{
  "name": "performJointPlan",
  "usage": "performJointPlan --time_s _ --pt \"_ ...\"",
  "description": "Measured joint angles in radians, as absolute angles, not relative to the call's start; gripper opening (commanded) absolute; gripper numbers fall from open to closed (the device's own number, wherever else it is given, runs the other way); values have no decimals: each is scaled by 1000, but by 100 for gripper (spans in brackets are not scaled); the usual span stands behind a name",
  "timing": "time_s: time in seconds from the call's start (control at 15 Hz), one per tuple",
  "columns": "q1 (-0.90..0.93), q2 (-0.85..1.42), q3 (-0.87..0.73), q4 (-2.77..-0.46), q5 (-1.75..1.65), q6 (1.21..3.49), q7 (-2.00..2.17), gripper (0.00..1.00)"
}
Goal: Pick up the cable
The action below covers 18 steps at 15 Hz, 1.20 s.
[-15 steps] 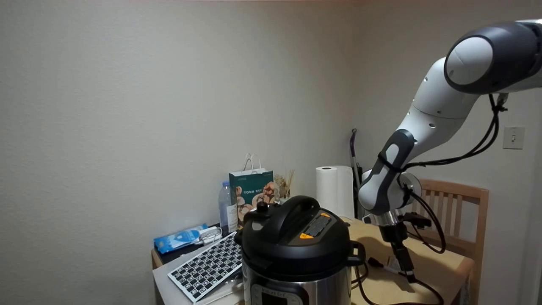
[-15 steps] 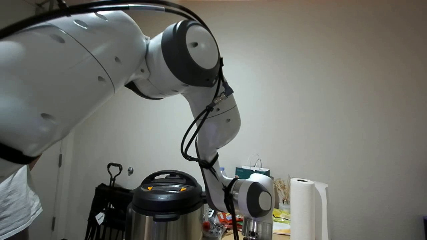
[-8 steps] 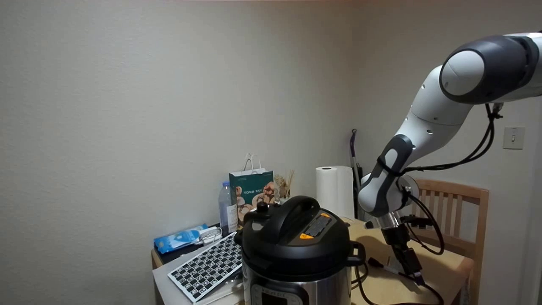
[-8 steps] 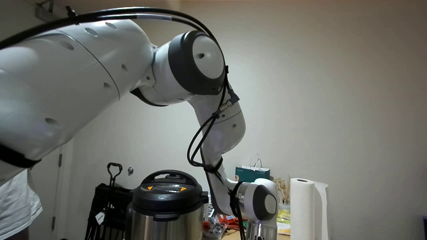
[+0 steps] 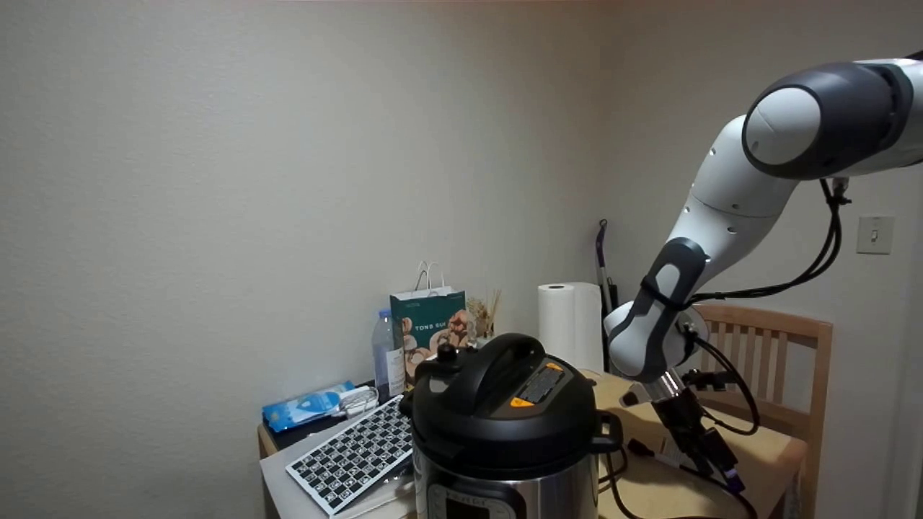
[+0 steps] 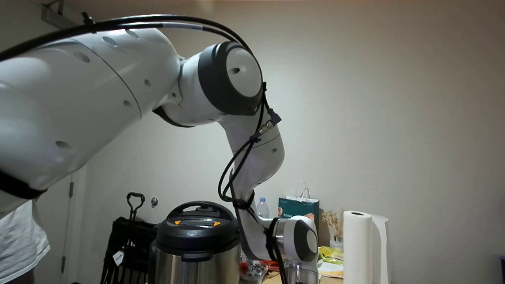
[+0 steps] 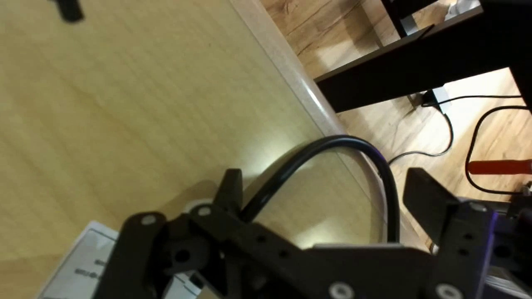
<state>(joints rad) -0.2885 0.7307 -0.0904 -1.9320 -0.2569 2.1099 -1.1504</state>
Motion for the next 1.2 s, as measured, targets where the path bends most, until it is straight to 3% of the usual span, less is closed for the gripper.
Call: performJointPlan --time_s 1.2 --pt "-260 750 -2 -1919 -244 2357 -1139 100"
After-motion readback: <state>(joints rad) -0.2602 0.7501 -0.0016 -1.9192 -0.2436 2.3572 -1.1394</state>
